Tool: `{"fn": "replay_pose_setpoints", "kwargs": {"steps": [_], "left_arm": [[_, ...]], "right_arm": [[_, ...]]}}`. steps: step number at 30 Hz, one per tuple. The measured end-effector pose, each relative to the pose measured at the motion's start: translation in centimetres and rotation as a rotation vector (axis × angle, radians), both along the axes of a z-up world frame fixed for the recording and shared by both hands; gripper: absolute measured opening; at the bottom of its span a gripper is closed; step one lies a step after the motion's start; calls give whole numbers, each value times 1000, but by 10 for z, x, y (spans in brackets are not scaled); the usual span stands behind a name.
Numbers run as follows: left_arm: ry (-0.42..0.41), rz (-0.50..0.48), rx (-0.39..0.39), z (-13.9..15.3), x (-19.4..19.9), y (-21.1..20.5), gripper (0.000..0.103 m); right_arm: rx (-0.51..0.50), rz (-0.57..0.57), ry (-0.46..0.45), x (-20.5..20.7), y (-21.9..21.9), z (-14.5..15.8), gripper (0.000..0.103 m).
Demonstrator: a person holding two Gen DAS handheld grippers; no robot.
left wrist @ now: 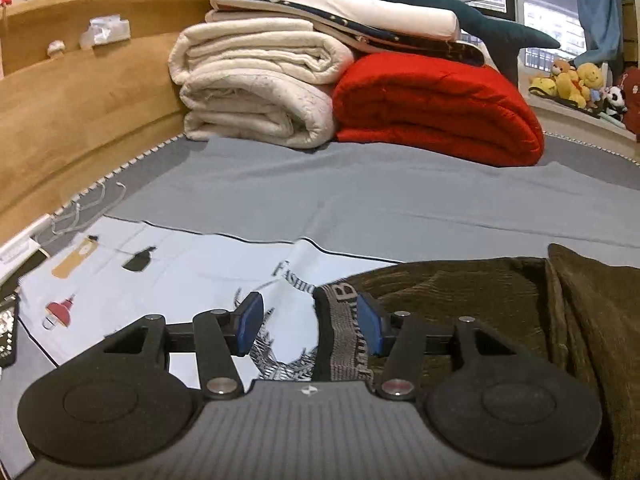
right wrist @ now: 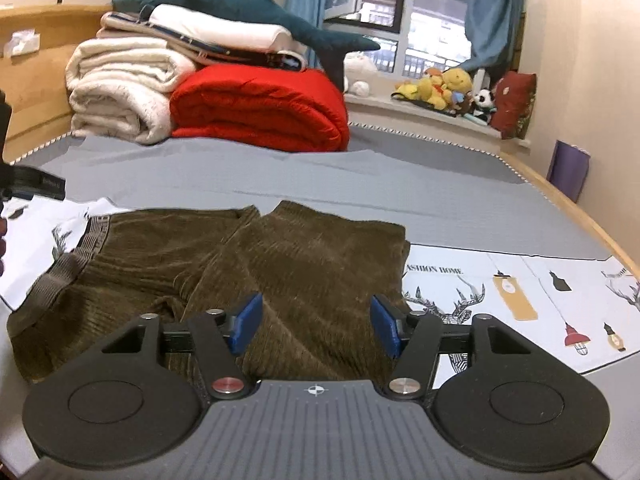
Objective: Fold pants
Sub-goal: 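Pull the waistband with the left tool to spread the pants flat, then grasp a pant leg cuff with the right tool and lift it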
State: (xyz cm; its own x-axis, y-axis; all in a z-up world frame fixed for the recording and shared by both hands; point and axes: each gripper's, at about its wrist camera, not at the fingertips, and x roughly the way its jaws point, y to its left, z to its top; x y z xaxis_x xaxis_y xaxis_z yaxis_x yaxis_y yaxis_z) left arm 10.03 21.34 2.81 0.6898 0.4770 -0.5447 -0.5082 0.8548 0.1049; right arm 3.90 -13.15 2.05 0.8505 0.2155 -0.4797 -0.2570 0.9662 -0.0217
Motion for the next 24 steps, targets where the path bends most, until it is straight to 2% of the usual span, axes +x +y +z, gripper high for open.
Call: {"fn": "replay_pose_setpoints", "kwargs": {"steps": [2,4,6,7,8,11,12,14,16,18,20,22,23,24], "left_arm": [[-4,-12,-36,0,-2,3,57],[-10,-57,-102,1,-4,8,54],[-8,-129,-140,1,-5,9,34],[1,-165,-144,0,-5,7,19],[8,-202,-133,-1,-4,5,13],[27,-288,-151,-6,-3,-4,13],[38,-313,-157,-9,-2,-7,13],[62,-348,-174,-14,0,-12,14],[90,-397,-219,-21,2,-18,16],[112,-433,-267,-27,4,-22,18],[131,-450,-278,-33,5,-27,25],[149,-464,-265,-37,6,-32,26],[153,-467,-258,-38,6,-33,26],[154,-468,-255,-39,5,-34,26]], "right_arm": [[-4,-15,7,6,-2,2,53],[-23,-37,30,18,-6,3,35],[10,-29,88,37,-11,3,30],[23,-30,109,47,-12,3,30],[20,-29,125,56,-10,1,30],[35,41,198,84,4,-6,31],[43,71,224,90,12,-8,36],[42,129,262,100,31,-11,49],[34,179,277,103,53,-14,68],[-4,225,304,106,77,-19,74],[-51,252,324,107,95,-26,75],[-136,220,330,109,108,-33,71],[-164,210,342,112,110,-36,67],[-167,215,355,114,110,-36,50]]}}
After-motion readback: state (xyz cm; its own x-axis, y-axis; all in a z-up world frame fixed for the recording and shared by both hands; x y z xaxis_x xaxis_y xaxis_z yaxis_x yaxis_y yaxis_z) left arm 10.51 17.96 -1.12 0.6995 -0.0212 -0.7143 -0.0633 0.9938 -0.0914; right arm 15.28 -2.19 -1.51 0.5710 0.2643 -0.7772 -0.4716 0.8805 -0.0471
